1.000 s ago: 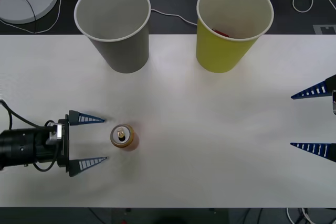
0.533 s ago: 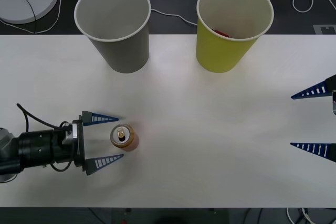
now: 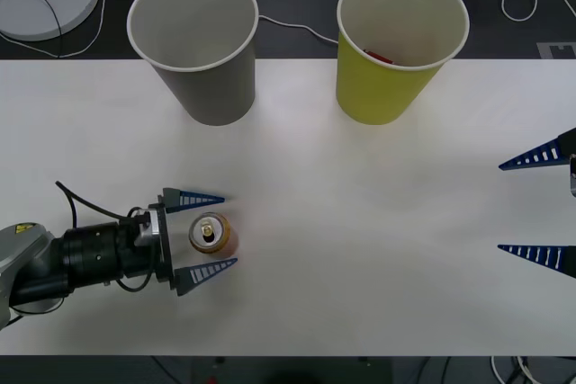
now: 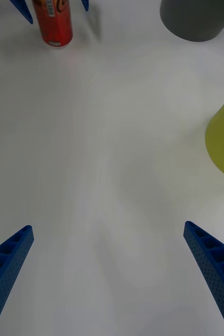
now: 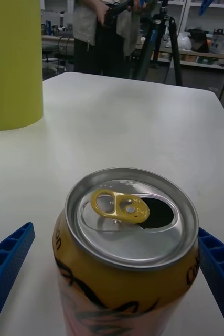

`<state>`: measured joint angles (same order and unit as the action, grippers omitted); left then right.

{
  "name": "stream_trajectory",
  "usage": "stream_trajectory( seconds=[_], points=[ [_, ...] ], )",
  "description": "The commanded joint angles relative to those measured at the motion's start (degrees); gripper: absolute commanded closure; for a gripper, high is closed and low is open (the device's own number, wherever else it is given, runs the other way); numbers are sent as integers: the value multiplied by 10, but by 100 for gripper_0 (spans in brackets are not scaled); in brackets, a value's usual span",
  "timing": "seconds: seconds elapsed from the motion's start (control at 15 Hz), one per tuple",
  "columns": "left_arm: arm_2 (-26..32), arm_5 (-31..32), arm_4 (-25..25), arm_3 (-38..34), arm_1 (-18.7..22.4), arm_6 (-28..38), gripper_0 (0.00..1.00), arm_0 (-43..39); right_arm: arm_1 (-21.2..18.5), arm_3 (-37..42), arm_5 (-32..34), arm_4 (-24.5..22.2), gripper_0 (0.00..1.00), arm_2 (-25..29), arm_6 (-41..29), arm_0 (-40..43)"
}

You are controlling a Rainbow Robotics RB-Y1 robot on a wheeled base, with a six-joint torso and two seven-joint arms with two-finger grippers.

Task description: Put the can into the green bin and the plastic bottle into the gray bin

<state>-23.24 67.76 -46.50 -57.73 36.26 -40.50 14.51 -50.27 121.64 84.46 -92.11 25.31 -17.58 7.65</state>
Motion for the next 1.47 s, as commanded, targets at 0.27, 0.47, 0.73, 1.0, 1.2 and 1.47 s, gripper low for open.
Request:
stream_trajectory(
  seconds=[0.27, 0.47, 0.73, 1.0, 1.2, 1.47],
  points=[
    [0, -6, -4, 0, -7, -7, 0, 5, 0, 0, 0, 0, 0, 0, 0, 0],
    [0, -6, -4, 0, -9, -6, 100, 5, 0, 0, 0, 0, 0, 0, 0, 0],
    [0, -6, -4, 0, -10, -5, 100, 5, 0, 0, 0, 0, 0, 0, 0, 0],
    [4, -6, -3, 0, -9, -4, 100, 5, 0, 0, 0, 0, 0, 0, 0, 0],
    [5, -5, -3, -16, 11, 24, 100, 5, 0, 0, 0, 0, 0, 0, 0, 0],
    [6, -6, -39, -76, 75, 127, 100, 5, 0, 0, 0, 0, 0, 0, 0, 0]
  ],
)
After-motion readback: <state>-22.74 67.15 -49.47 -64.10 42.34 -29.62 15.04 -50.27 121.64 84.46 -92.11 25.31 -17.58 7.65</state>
